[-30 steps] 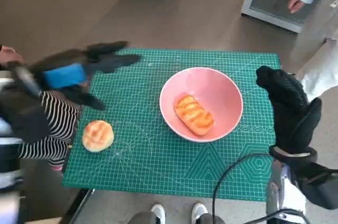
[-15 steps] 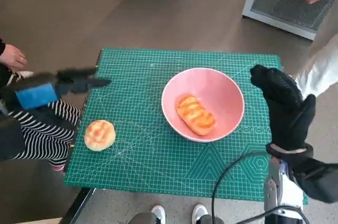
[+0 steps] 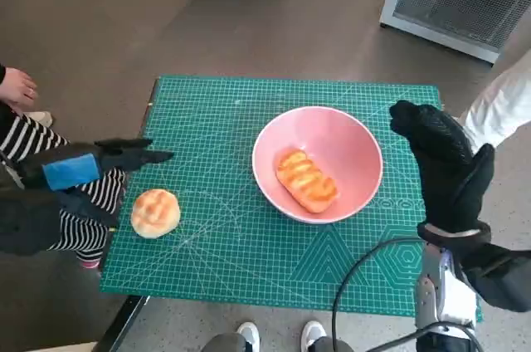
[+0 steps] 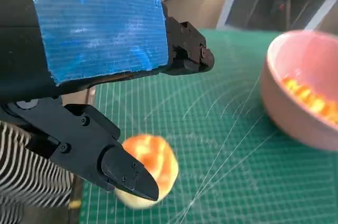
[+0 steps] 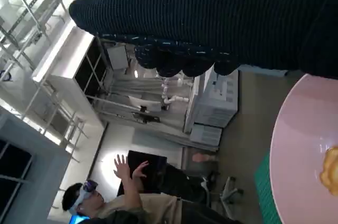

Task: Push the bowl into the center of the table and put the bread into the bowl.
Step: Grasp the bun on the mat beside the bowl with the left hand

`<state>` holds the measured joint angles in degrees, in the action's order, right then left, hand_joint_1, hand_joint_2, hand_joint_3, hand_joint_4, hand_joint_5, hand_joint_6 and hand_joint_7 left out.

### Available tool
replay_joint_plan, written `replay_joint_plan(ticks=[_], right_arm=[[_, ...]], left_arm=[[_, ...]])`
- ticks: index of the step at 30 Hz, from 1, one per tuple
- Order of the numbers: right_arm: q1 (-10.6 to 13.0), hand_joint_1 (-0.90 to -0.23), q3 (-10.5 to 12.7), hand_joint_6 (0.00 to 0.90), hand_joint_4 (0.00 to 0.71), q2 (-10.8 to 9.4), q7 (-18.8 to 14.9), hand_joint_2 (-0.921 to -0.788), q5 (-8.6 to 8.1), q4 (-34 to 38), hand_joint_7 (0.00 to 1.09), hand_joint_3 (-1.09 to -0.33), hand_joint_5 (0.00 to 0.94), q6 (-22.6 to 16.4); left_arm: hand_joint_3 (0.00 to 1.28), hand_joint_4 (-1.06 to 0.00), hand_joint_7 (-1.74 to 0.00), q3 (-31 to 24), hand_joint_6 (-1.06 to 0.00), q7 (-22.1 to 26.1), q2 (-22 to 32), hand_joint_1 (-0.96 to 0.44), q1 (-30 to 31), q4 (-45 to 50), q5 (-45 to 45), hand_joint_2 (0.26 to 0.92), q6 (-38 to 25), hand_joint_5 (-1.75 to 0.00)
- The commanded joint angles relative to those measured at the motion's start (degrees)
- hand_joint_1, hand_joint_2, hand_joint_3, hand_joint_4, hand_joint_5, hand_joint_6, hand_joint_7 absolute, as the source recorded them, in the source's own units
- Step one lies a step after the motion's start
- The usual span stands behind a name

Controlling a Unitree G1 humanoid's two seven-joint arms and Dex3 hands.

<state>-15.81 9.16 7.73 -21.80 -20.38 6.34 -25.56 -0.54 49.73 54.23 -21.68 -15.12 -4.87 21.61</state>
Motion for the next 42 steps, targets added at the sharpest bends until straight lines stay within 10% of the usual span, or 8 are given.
replay_joint_plan(ticks=[1,19,29,32,34,42], right_arm=[[0.5,-0.681,0.5,0.030,0.132,0.3,-0.8,-0.921,-0.92,0.6,0.49,-0.690,0.000,1.0],[1.7,-0.684,1.2,0.031,0.130,0.7,-0.1,-0.921,0.18,-1.4,0.49,-0.689,0.000,1.4],[2.0,-0.692,1.6,0.031,0.134,0.7,0.3,-0.921,0.30,-1.8,0.49,-0.684,0.002,1.5],[2.0,-0.693,1.6,0.030,0.136,0.6,0.5,-0.921,0.48,-1.9,0.49,-0.682,0.003,1.5],[2.0,-0.695,1.6,0.031,0.137,0.6,0.7,-0.921,0.66,-1.9,0.49,-0.682,0.003,1.4],[1.8,-0.702,1.5,0.031,0.138,0.5,1.0,-0.921,1.18,-1.7,0.49,-0.681,0.003,1.0]], left_arm=[[0.00,-0.13,-0.02,2.3,-0.31,-1.8,-1.7,-0.13,0.7,-1.9,-2.9,0.735,-0.2,0.00],[0.01,-0.33,-0.03,13.9,-0.42,-14.6,-9.3,0.04,-7.6,-25.4,-18.7,0.761,6.5,-0.02],[0.03,-0.76,-0.12,17.3,-0.77,-18.3,-9.3,0.10,-10.9,-30.8,-22.4,0.899,8.4,-0.07],[0.07,-0.73,-0.91,17.6,-0.63,-18.9,-8.7,0.03,-11.5,-31.1,-22.7,0.914,9.7,-0.74],[0.07,-0.73,-1.09,17.4,-0.60,-18.6,-8.1,0.02,-11.9,-30.9,-22.5,0.917,10.4,-0.89],[0.05,-0.76,-1.24,13.5,-0.60,-12.6,-4.9,0.00,-12.6,-24.0,-15.8,0.920,11.5,-1.03]])
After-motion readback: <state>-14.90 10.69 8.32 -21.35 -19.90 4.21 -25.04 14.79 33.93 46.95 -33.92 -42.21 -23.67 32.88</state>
